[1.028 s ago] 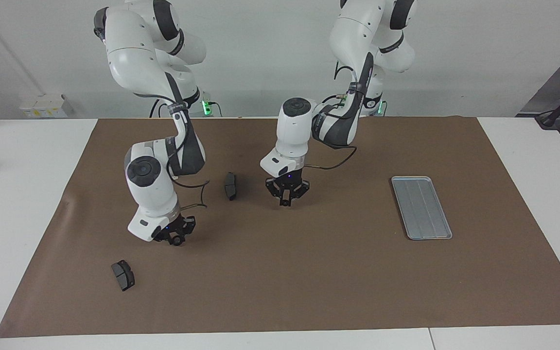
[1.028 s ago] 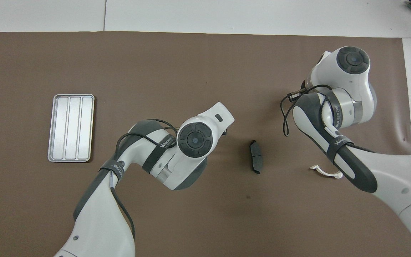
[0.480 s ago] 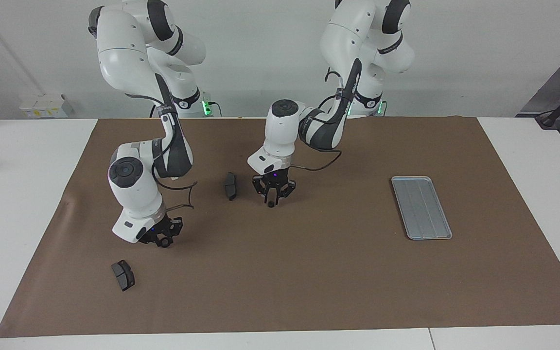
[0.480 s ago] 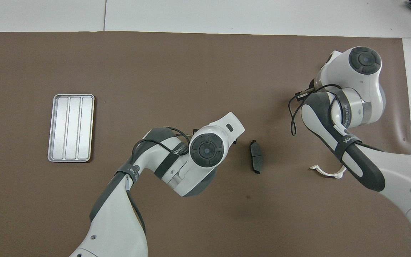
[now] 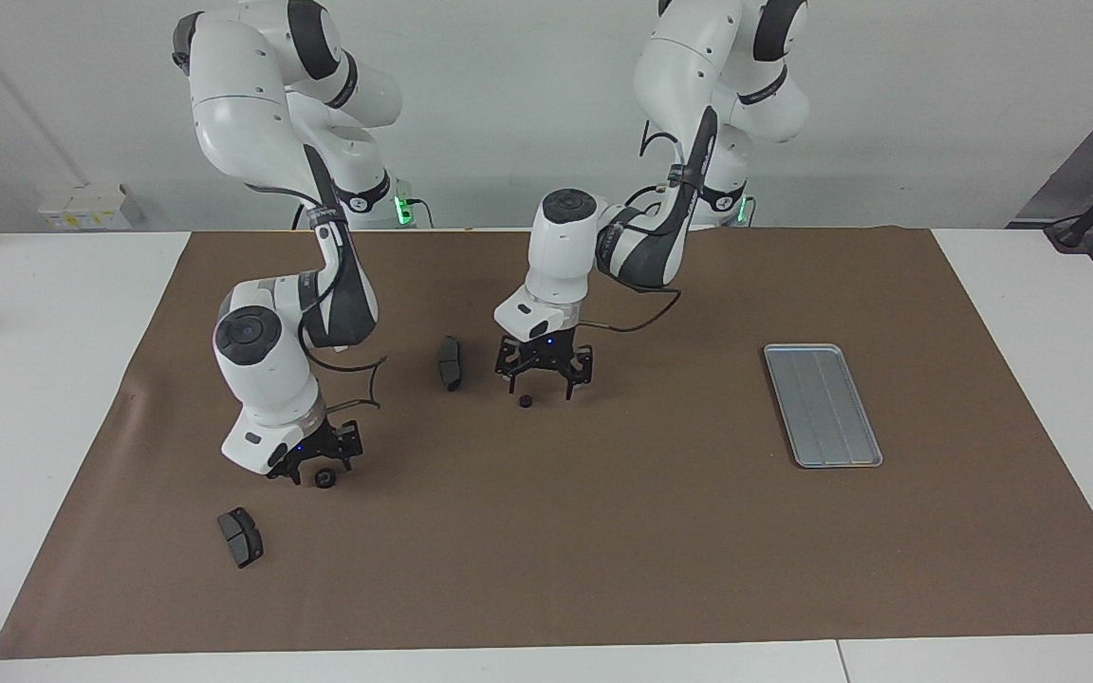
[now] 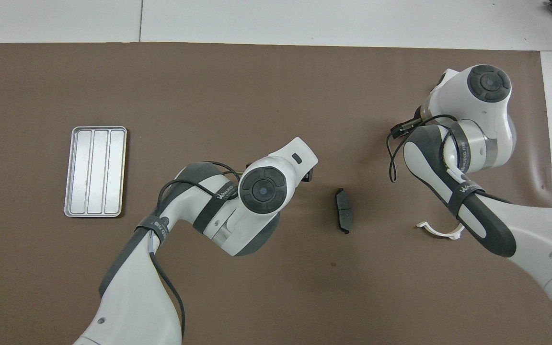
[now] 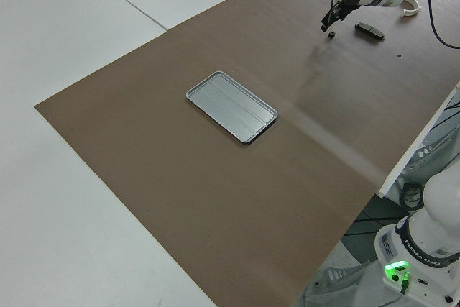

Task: Place bearing gear from tray to pile

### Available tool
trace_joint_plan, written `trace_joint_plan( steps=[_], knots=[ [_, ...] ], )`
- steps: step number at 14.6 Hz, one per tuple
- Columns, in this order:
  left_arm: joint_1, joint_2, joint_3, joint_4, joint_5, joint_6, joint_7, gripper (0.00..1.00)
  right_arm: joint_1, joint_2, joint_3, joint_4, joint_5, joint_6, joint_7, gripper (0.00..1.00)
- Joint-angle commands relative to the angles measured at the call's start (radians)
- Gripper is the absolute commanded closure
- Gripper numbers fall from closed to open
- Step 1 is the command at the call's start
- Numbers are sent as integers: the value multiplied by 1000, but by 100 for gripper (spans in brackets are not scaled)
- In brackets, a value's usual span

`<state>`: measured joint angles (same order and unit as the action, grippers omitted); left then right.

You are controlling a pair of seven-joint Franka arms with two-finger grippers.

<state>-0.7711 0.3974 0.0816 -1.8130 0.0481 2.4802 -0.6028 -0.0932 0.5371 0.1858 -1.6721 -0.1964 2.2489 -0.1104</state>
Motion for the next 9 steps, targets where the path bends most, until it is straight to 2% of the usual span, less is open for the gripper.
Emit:
trace_joint_plan(
  steps=[1, 3, 6, 9],
  knots=[
    [67, -174, -5, -126, -11, -87, 75, 0, 9, -22, 20, -14, 3, 6, 53, 23],
    [139, -267, -6, -179, -10, -157, 136, 0, 48, -20, 35, -9, 3, 5, 150, 25],
    [209, -327, -5, -181, -10, -301, 221, 0, 143, -20, 38, 15, 3, -14, 308, 27],
    [340, -423, -6, -181, -10, -403, 395, 0, 257, -20, 40, 34, 3, -19, 505, 30]
  ],
)
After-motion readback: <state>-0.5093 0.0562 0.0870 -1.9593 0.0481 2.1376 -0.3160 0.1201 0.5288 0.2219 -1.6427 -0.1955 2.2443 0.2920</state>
